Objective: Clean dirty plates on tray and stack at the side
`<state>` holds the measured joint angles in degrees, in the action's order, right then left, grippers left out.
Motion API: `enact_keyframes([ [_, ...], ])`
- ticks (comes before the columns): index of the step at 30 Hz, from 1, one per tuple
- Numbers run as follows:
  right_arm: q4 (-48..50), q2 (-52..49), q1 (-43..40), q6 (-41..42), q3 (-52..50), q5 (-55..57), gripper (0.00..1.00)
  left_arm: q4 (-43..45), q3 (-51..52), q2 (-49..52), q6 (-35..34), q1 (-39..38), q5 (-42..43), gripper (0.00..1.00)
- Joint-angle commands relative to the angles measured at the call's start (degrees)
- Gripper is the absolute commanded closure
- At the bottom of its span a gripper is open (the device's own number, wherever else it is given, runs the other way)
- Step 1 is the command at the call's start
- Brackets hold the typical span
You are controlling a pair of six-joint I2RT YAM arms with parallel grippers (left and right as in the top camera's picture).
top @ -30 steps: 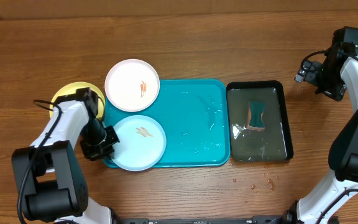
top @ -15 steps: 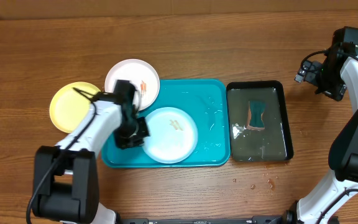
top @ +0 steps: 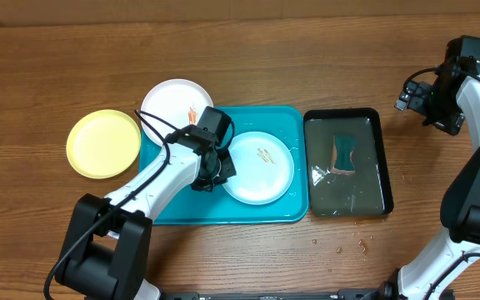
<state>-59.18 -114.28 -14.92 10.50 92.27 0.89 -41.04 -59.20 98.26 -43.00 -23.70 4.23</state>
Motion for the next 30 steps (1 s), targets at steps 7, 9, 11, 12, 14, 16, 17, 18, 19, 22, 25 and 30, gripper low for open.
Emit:
enact_keyframes([
  [7, 0.24, 1.33, -0.11, 0.20, 0.74, 0.37, 0.00, 2.49, 0.20, -1.20, 1.25, -0.42, -4.79, 0.63],
  [9, 0.24, 1.33, -0.11, 0.20, 0.74, 0.37, 0.00, 1.60, 0.22, -1.20, 1.27, -0.42, -4.42, 0.65],
  [11, 0.24, 1.33, -0.11, 0.20, 0.74, 0.37, 0.00, 0.11, 0.22, -1.20, 1.27, -0.68, -4.42, 0.66],
  [12, 0.24, 1.33, -0.11, 0.20, 0.74, 0.37, 0.00, -0.42, 0.24, -1.20, 1.29, -0.85, -4.46, 0.66],
  [14, 0.24, 1.33, -0.11, 0.20, 0.74, 0.37, 0.00, -0.72, 0.24, -1.18, 2.14, -1.27, -4.44, 0.75],
  [16, 0.24, 1.33, -0.11, 0.20, 0.74, 0.37, 0.00, -0.81, 0.24, -1.18, 3.13, -1.68, -4.46, 0.78],
  [17, 0.24, 1.33, -0.11, 0.20, 0.74, 0.37, 0.00, -0.92, 0.24, -1.18, 3.23, -1.86, -4.48, 0.78],
  [18, 0.24, 1.33, -0.11, 0.20, 0.74, 0.37, 0.00, -0.94, 0.24, -1.18, 3.23, -1.95, -4.48, 0.78],
  [19, 0.24, 1.33, -0.11, 0.20, 0.74, 0.37, 0.00, -0.94, 0.24, -1.18, 3.21, -1.95, -4.48, 0.78],
  [22, 0.24, 1.33, -0.11, 0.20, 0.74, 0.37, 0.00, -0.96, 0.26, -1.16, 3.39, -1.95, -5.07, 0.77],
  [25, 0.24, 1.33, -0.11, 0.20, 0.74, 0.37, 0.00, -1.09, 0.70, -1.16, 3.63, -1.95, -6.32, 0.79],
  [30, 0.24, 1.33, -0.11, 0.20, 0.74, 0.37, 0.00, 1.22, 3.10, -1.16, 2.38, -1.95, -6.14, 0.83],
])
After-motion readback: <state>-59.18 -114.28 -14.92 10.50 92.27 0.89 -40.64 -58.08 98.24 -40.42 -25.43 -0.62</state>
